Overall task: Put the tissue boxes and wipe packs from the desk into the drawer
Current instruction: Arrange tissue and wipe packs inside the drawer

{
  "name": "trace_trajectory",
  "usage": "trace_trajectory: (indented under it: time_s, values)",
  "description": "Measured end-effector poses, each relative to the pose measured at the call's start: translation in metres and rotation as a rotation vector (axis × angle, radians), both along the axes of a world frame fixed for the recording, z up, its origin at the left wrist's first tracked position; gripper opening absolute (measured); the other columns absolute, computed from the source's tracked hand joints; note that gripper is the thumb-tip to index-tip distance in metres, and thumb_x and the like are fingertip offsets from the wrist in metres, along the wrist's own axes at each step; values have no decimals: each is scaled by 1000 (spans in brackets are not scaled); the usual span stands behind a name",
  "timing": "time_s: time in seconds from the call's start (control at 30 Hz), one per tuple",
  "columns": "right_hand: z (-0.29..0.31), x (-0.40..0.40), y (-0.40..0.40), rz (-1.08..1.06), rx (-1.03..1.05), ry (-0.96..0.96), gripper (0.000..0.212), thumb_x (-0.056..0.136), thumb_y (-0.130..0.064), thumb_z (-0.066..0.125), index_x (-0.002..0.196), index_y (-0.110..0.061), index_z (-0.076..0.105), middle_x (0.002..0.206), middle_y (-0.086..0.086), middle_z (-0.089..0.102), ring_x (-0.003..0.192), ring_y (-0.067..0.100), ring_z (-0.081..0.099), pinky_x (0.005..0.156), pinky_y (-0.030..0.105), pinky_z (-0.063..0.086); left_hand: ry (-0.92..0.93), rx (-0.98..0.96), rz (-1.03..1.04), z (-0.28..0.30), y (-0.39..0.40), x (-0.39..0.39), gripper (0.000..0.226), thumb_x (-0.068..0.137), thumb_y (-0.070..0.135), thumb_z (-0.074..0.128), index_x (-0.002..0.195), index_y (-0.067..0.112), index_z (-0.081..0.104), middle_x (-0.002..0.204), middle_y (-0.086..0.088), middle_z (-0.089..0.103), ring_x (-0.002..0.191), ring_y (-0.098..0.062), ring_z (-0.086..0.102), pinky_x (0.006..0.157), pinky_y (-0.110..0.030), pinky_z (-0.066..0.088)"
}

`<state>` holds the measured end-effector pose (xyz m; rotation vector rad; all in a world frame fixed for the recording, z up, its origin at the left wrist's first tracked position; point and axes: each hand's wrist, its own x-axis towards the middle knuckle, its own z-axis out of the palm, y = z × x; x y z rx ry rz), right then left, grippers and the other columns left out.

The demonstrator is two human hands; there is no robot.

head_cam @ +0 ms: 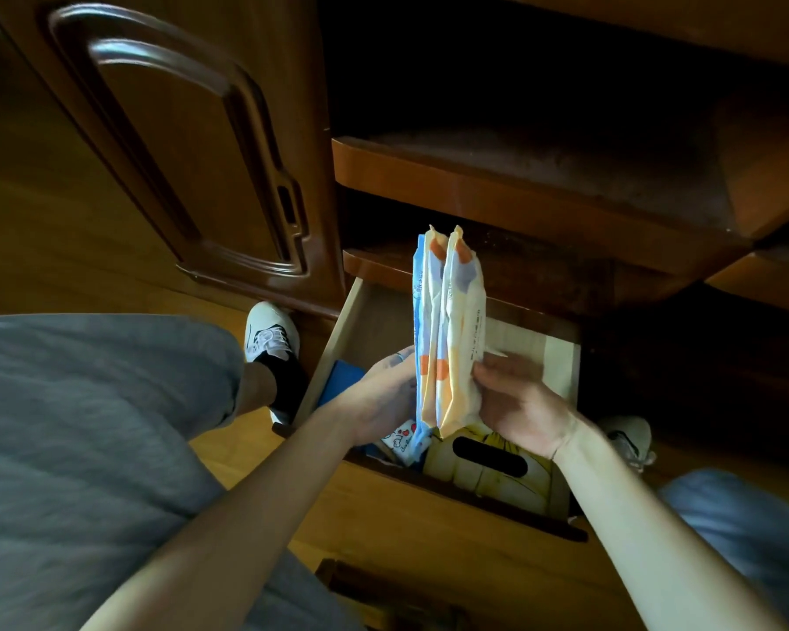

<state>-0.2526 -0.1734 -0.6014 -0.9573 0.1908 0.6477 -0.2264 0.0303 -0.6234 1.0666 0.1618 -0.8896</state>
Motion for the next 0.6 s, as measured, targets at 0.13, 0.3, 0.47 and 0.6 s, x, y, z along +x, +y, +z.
trace_trajectory:
  time_s: [0.13, 0.3, 0.47, 0.6]
  values:
    - [0, 5, -7, -99, -96, 5, 57, 89, -19, 70, 142, -3, 54, 136, 20, 62, 125, 33, 60, 97, 42, 55, 62, 78, 281, -6, 7, 3, 54, 85, 25, 78, 129, 0, 59, 119, -22, 71, 97, -36, 74, 73, -47, 62]
    - [2, 13, -21, -262, -255, 16, 58, 84, -20, 71, 137, -4, 54, 128, 11, 70, 121, 24, 65, 96, 33, 56, -66, 184, 506, -11, 17, 10, 34, 86, -1, 73, 118, 4, 67, 109, -20, 75, 95, -39, 74, 73, -45, 62]
    - [0, 0, -12, -9, -548, -113, 43, 86, -34, 72, 126, -19, 64, 120, -8, 73, 112, 8, 67, 95, 24, 52, -36, -33, 273, 1, -7, -5, 49, 101, 46, 50, 141, 18, 57, 136, -16, 64, 121, -32, 64, 95, -49, 55]
    - [1, -3, 0, 54, -686, -204, 39, 94, -37, 71, 131, -41, 57, 119, -30, 68, 109, -9, 63, 87, 14, 52, -145, 21, 239, 0, -12, -11, 65, 82, 59, 74, 136, 25, 61, 131, -10, 69, 116, -31, 68, 88, -52, 59]
